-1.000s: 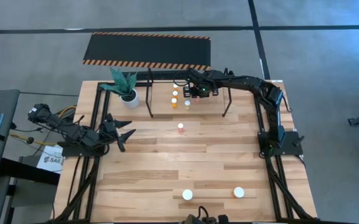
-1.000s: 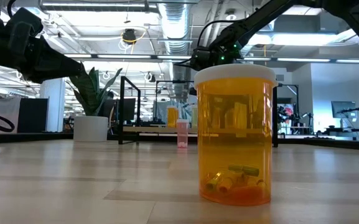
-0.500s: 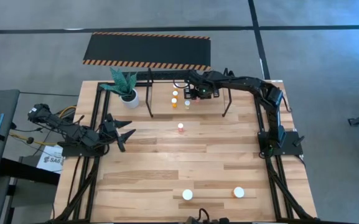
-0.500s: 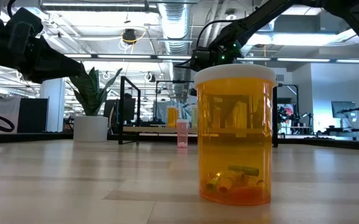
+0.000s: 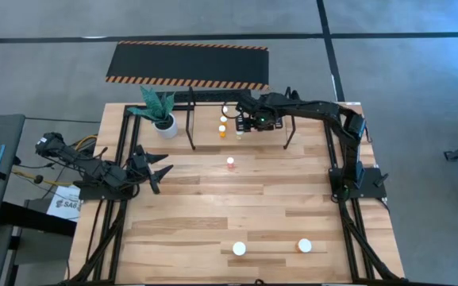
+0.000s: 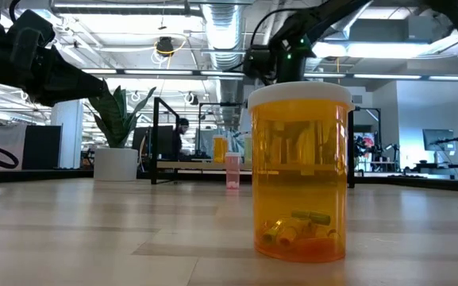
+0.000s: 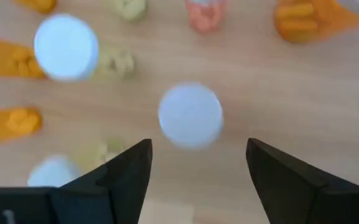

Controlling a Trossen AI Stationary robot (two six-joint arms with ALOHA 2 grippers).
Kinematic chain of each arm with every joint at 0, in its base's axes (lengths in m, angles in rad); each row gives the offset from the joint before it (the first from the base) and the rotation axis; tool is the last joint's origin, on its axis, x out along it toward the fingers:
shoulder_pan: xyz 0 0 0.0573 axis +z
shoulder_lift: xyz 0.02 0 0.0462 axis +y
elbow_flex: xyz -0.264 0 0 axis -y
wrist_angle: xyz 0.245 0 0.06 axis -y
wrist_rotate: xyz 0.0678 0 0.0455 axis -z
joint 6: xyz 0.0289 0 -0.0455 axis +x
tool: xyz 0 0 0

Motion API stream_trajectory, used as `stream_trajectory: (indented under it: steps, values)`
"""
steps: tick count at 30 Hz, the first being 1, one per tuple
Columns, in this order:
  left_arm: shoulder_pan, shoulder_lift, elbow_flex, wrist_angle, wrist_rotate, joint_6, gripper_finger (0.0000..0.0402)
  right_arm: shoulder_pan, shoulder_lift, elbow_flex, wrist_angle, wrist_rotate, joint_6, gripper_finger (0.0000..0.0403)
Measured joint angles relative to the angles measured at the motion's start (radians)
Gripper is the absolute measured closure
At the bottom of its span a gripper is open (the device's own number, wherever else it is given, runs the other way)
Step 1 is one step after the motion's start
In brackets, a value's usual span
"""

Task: Pick and place medicine bottles onto shelf by color
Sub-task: Put the small pink pill bottle aligned with the other yellow pill bottles on the shelf

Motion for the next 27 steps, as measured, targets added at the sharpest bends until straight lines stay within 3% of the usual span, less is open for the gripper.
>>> stream_trajectory:
  steps: [11, 19, 27]
  values:
    - [0.000, 0.000, 0.000, 0.000, 0.000, 0.000, 0.0193, 0.166, -0.083, 0.000, -0.144, -0.015, 0.158, 0.0116]
    - [0.000, 0.000, 0.000, 0.000, 0.000, 0.000, 0.0193, 0.319, -0.086, 0.000, -0.023, 0.059, 0.251, 0.0116]
    - [0.000, 0.000, 0.000, 0.000, 0.000, 0.000, 0.0193, 0.362, -0.029, 0.000, 0.111, 0.074, 0.279, 0.0116]
